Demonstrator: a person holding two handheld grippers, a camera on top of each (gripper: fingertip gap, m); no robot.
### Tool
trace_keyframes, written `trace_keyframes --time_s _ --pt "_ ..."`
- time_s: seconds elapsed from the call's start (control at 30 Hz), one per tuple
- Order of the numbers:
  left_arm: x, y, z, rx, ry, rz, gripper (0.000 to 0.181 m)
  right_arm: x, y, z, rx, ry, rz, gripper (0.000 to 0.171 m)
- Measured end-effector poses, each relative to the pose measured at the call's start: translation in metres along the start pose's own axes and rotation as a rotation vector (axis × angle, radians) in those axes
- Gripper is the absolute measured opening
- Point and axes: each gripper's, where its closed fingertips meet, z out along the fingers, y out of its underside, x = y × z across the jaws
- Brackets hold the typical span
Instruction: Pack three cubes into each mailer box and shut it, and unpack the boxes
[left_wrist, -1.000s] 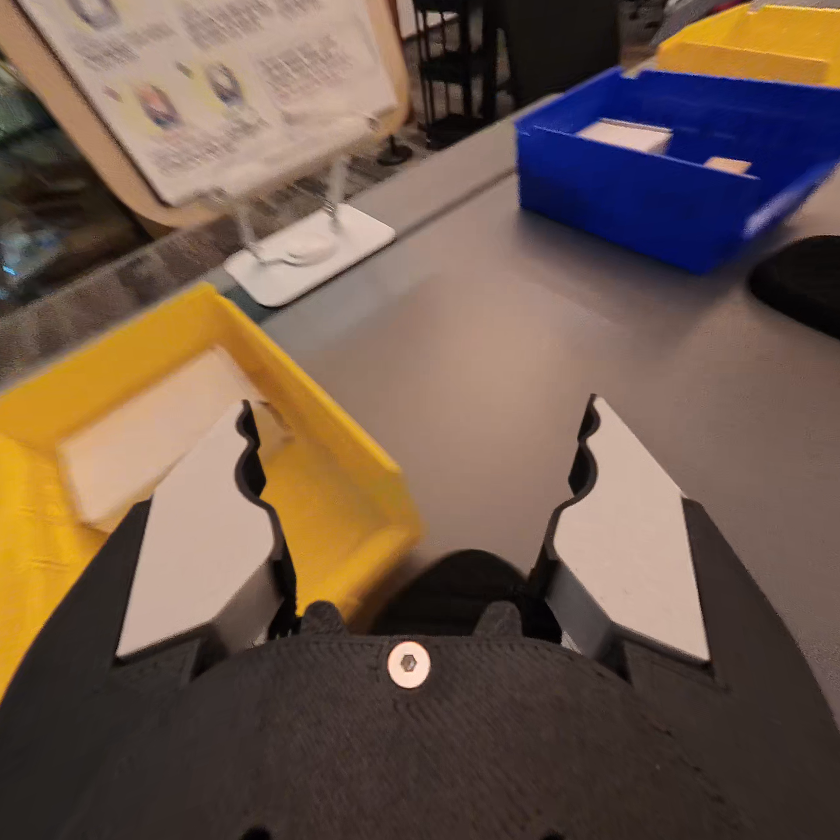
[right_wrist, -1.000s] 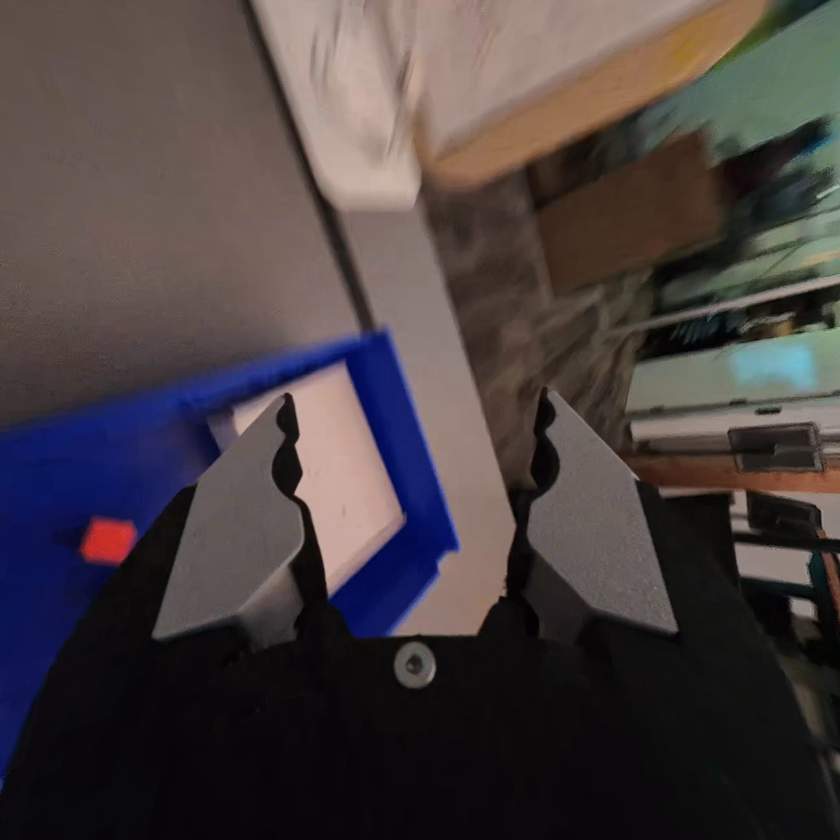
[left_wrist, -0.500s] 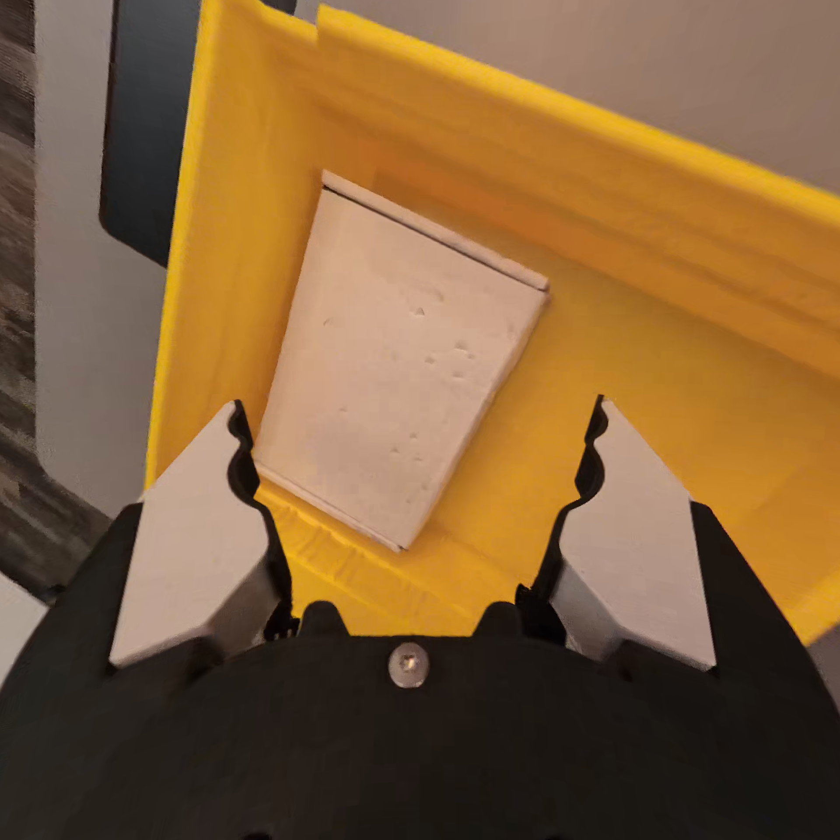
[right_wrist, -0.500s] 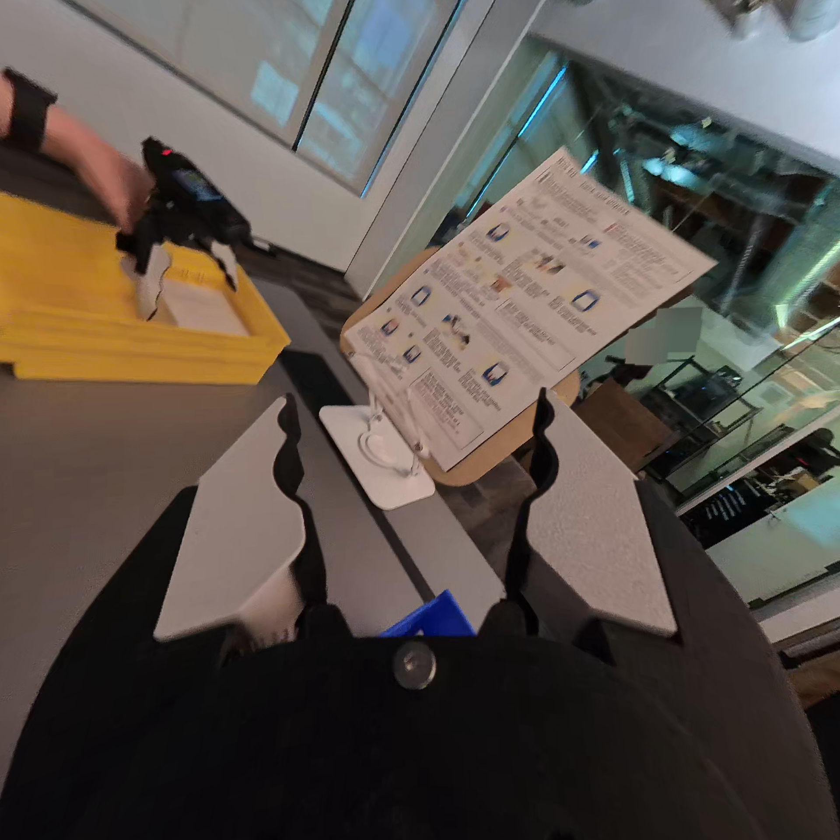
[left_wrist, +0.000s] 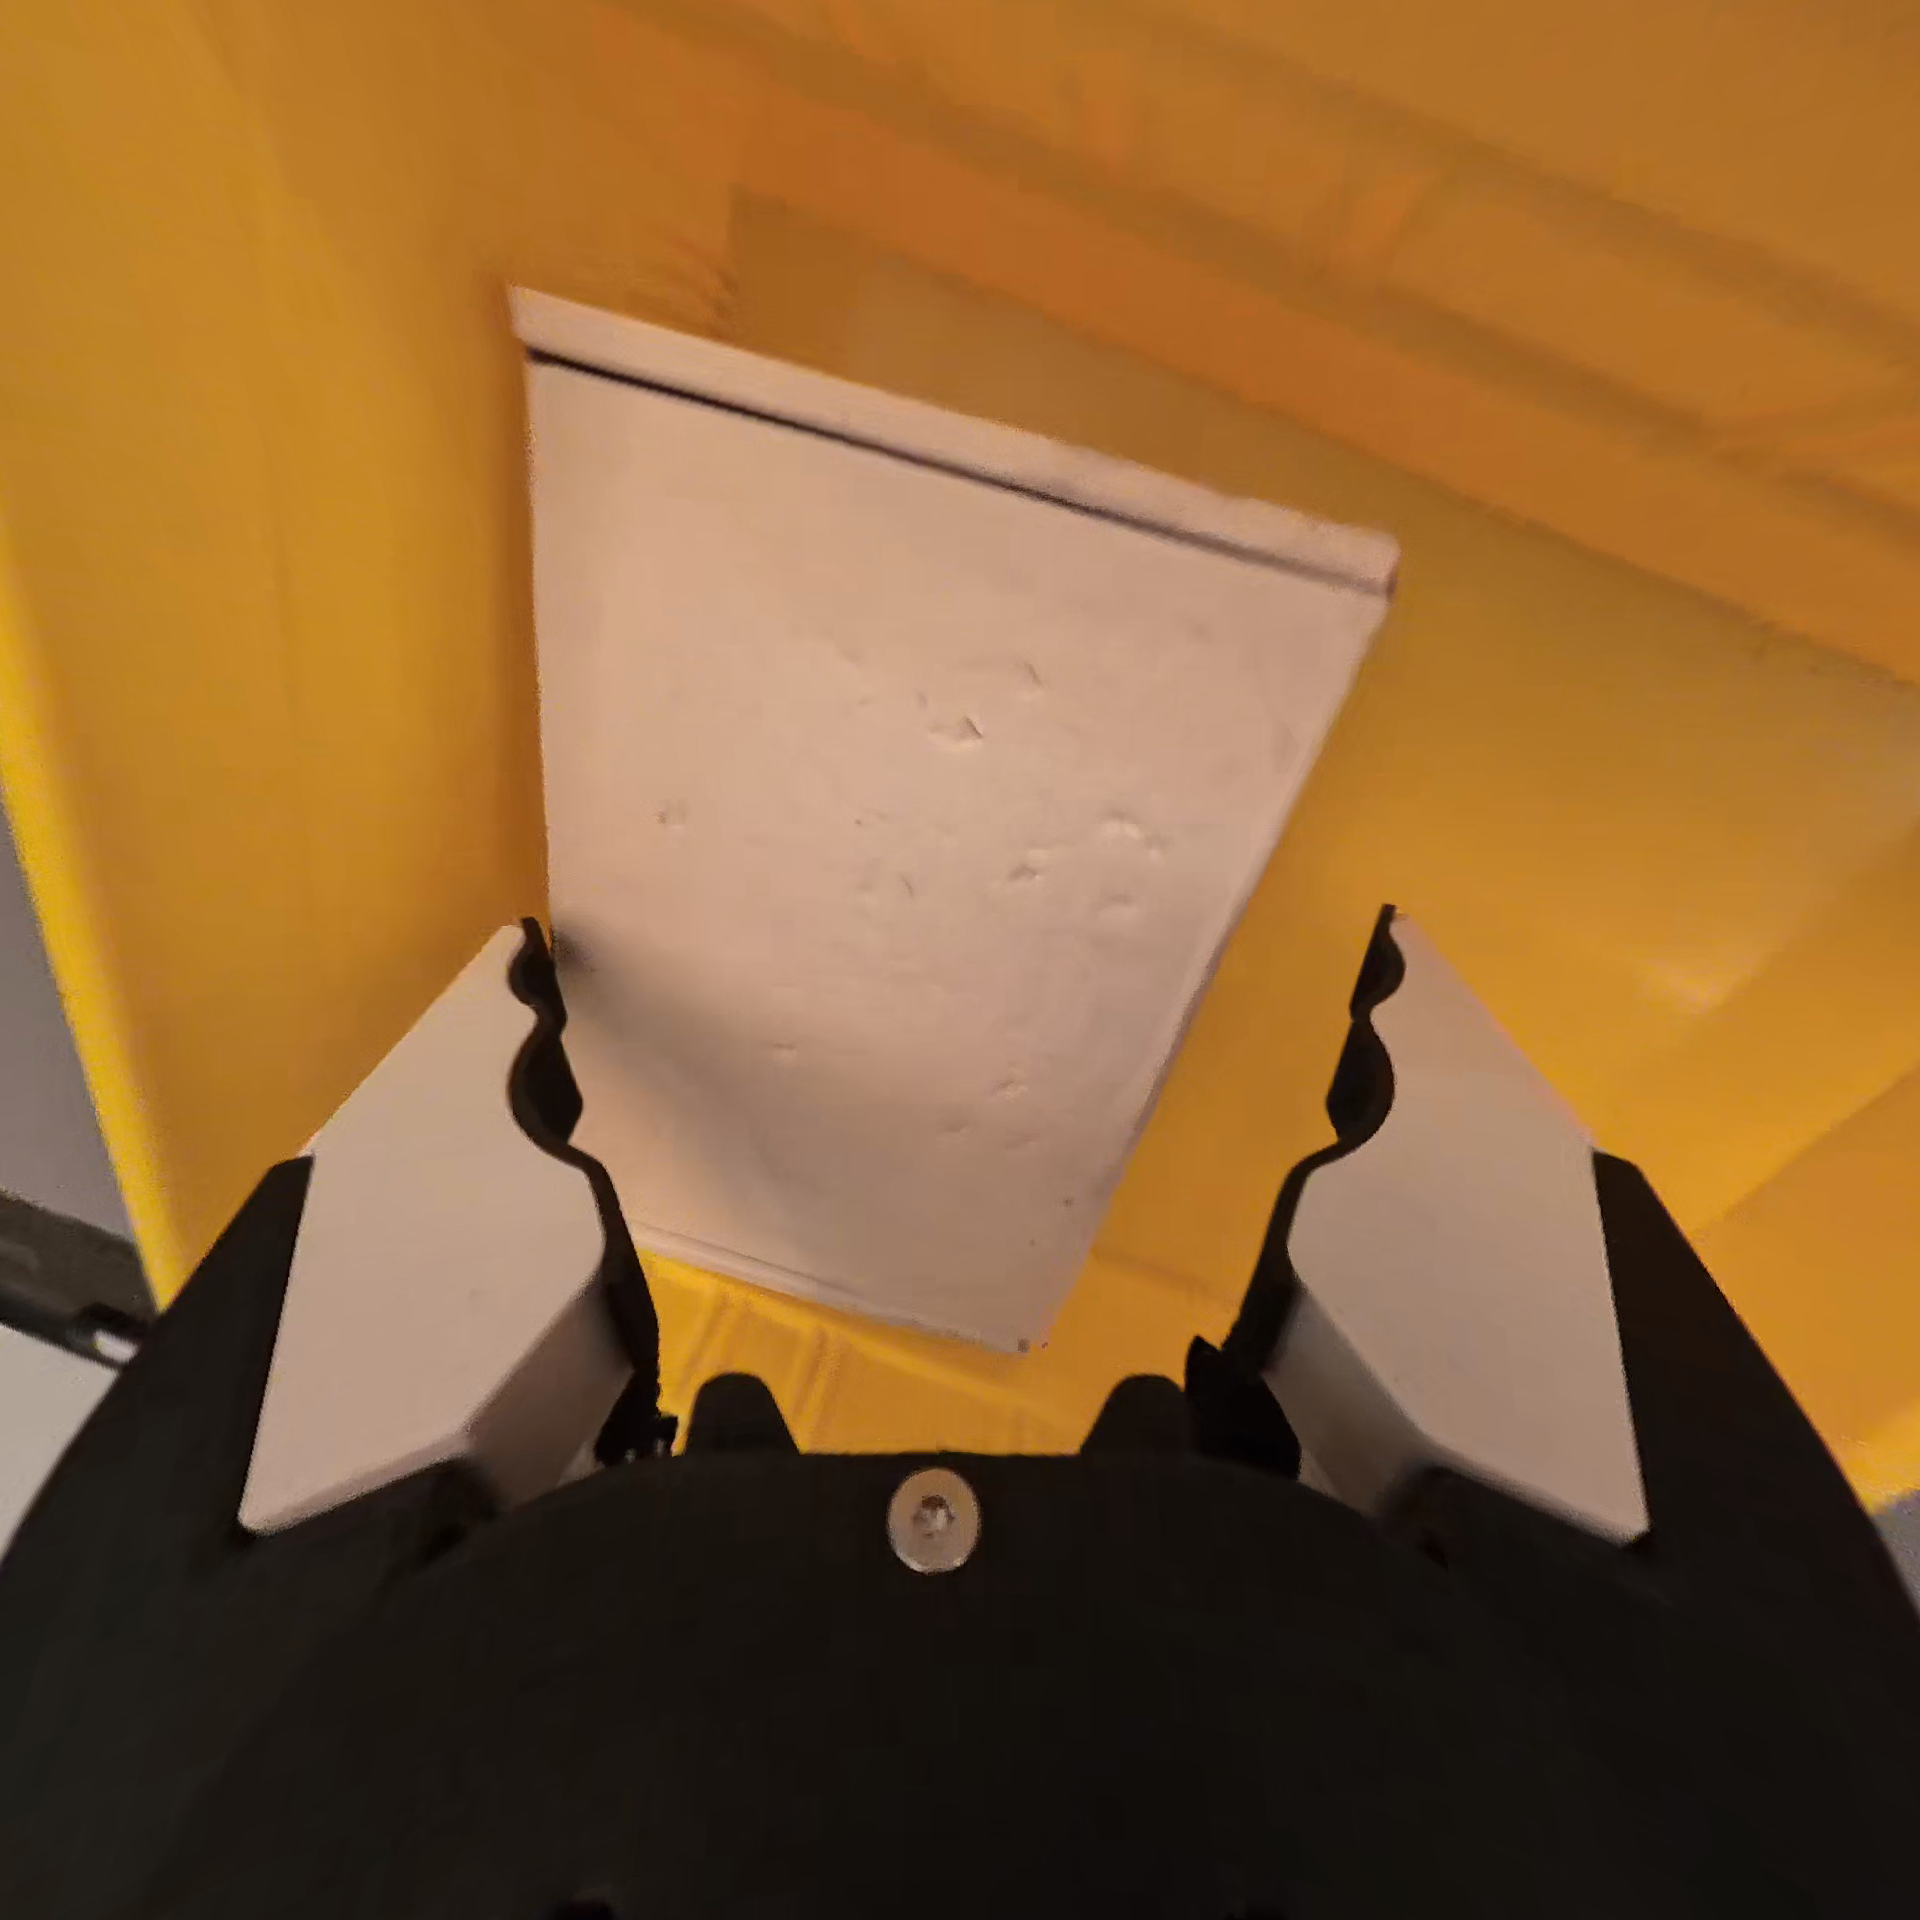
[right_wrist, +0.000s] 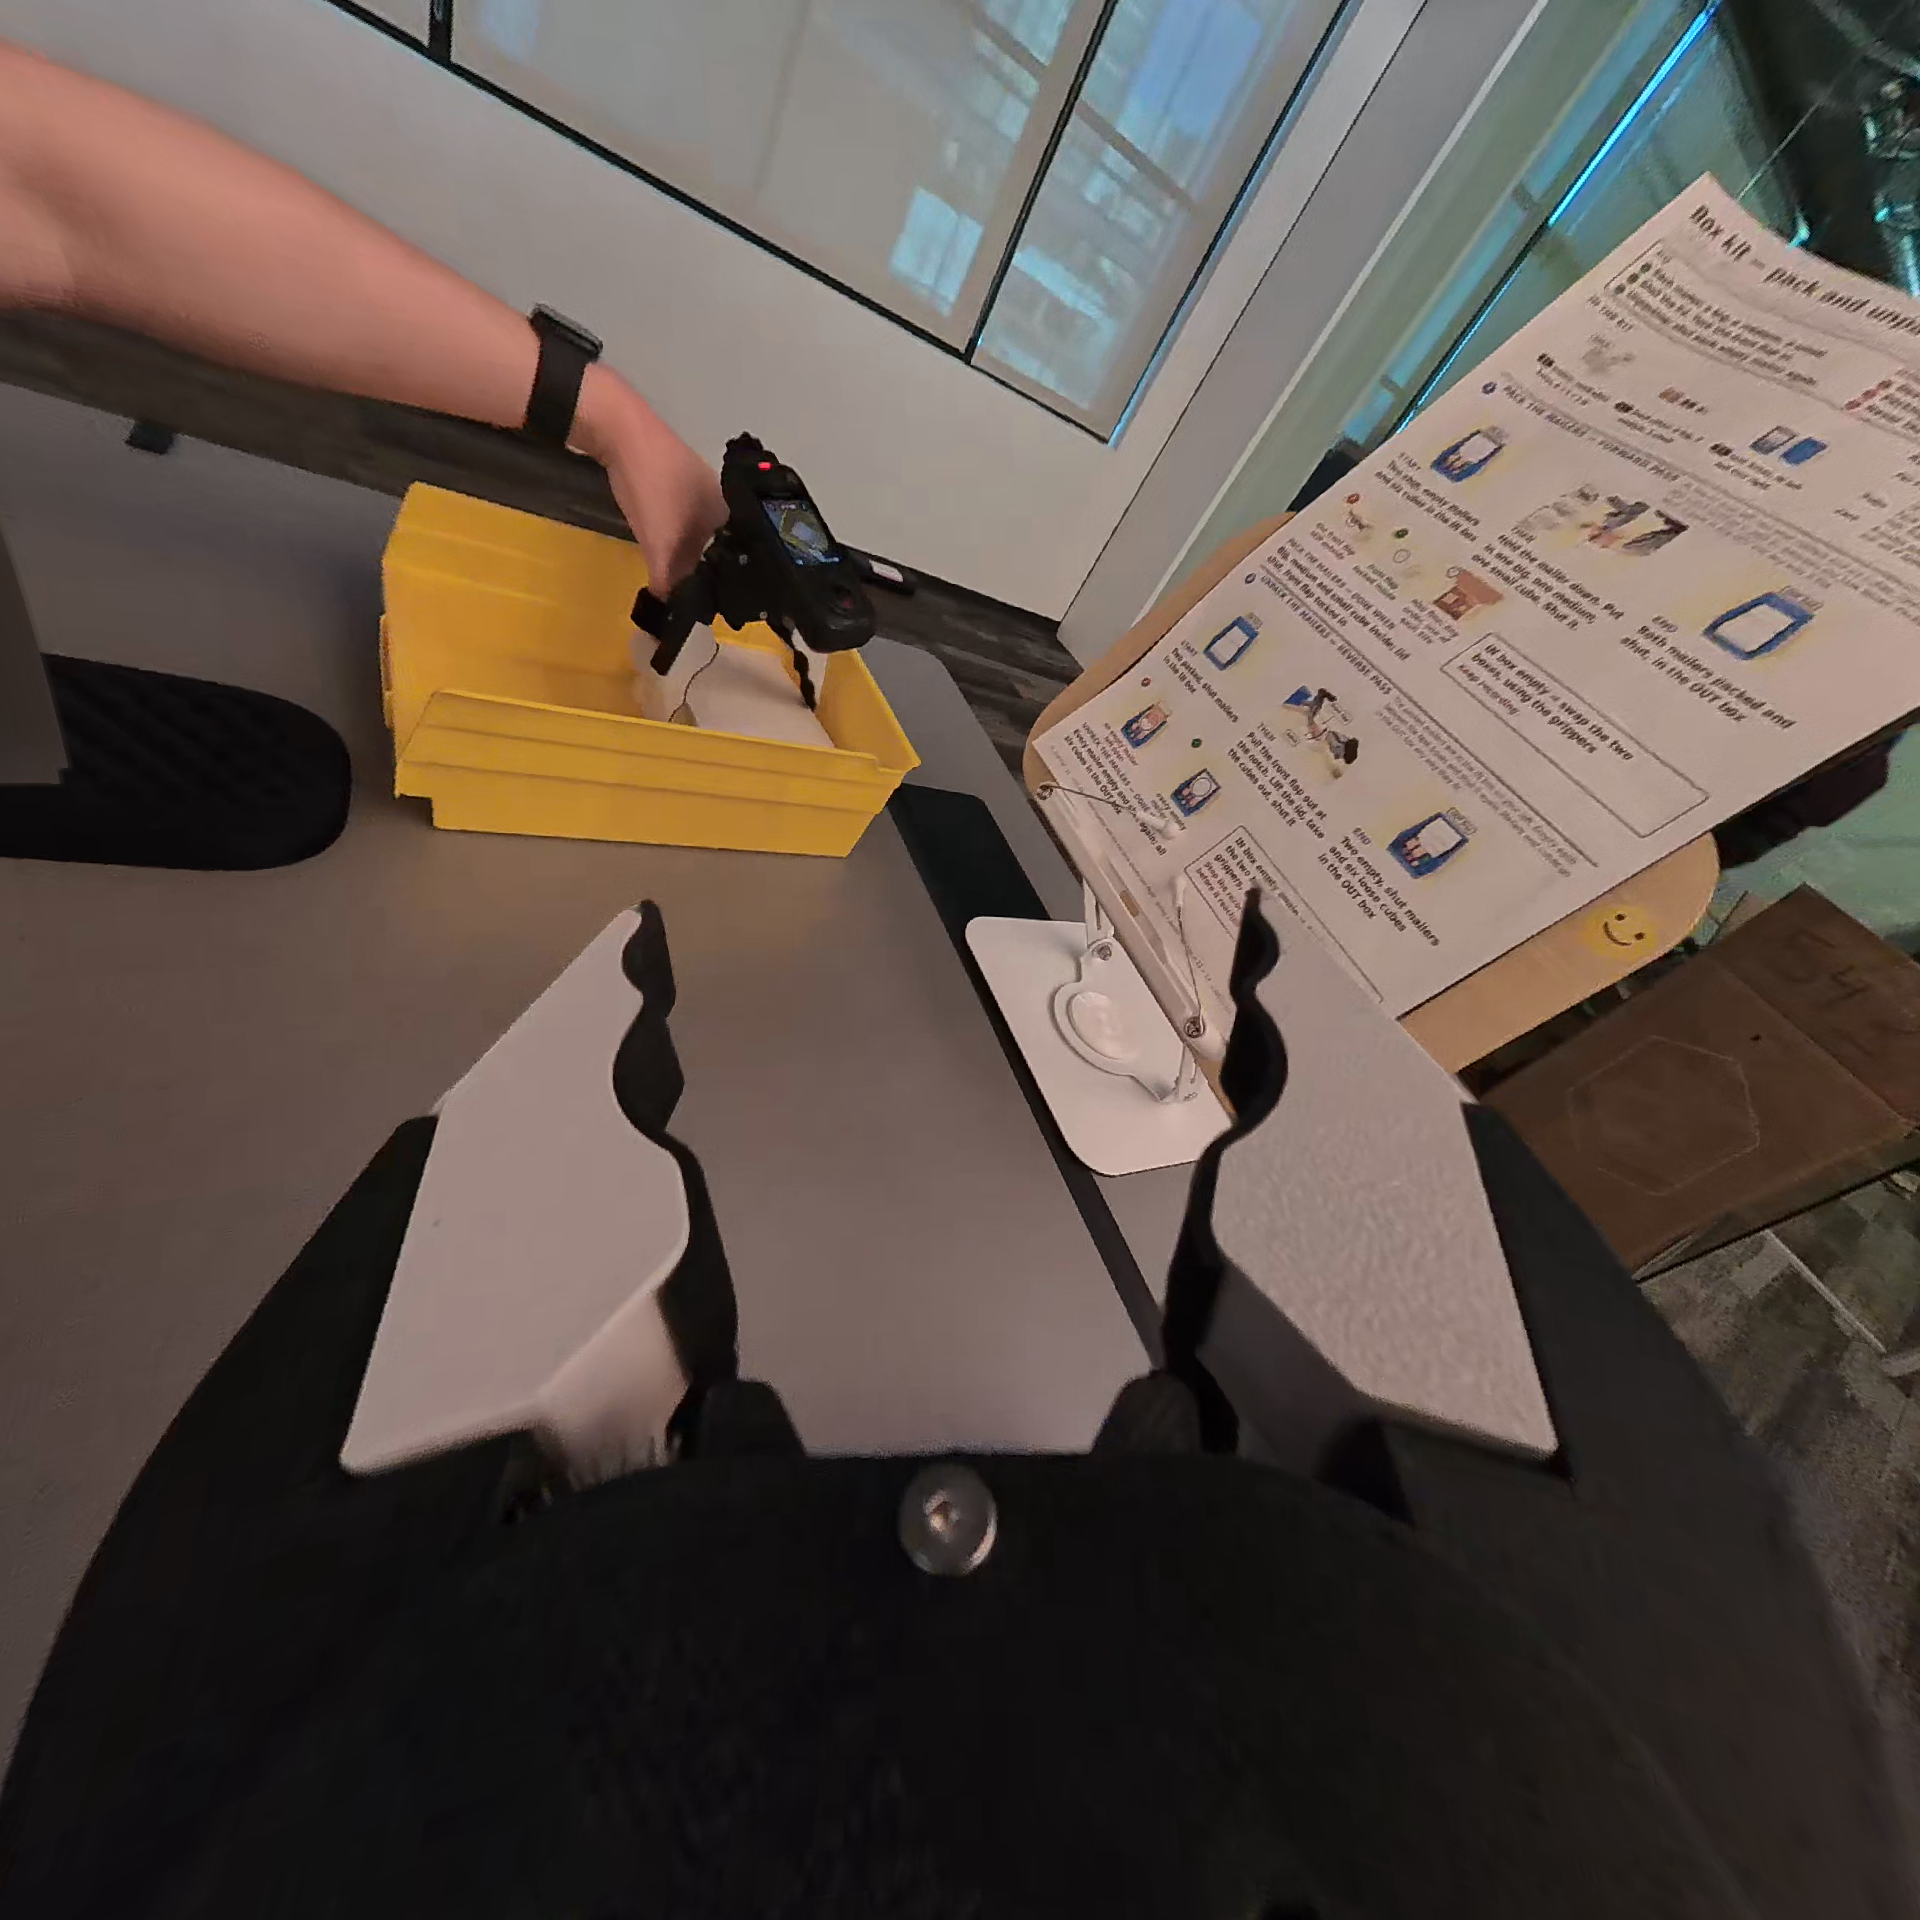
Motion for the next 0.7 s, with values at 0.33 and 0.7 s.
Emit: trace_keyframes --time_s 0.33,0.7 --pt "0.001 0.016 0.004 -0.072 0.026 -0.084 0.145 -0.006 0.005 0.009 -0.026 -0.029 -0.007 0.107" --pt "0.006 0.016 0.003 -0.113 0.024 -0.034 0.133 -0.007 0.012 0.007 -0.042 -0.055 0.005 0.103"
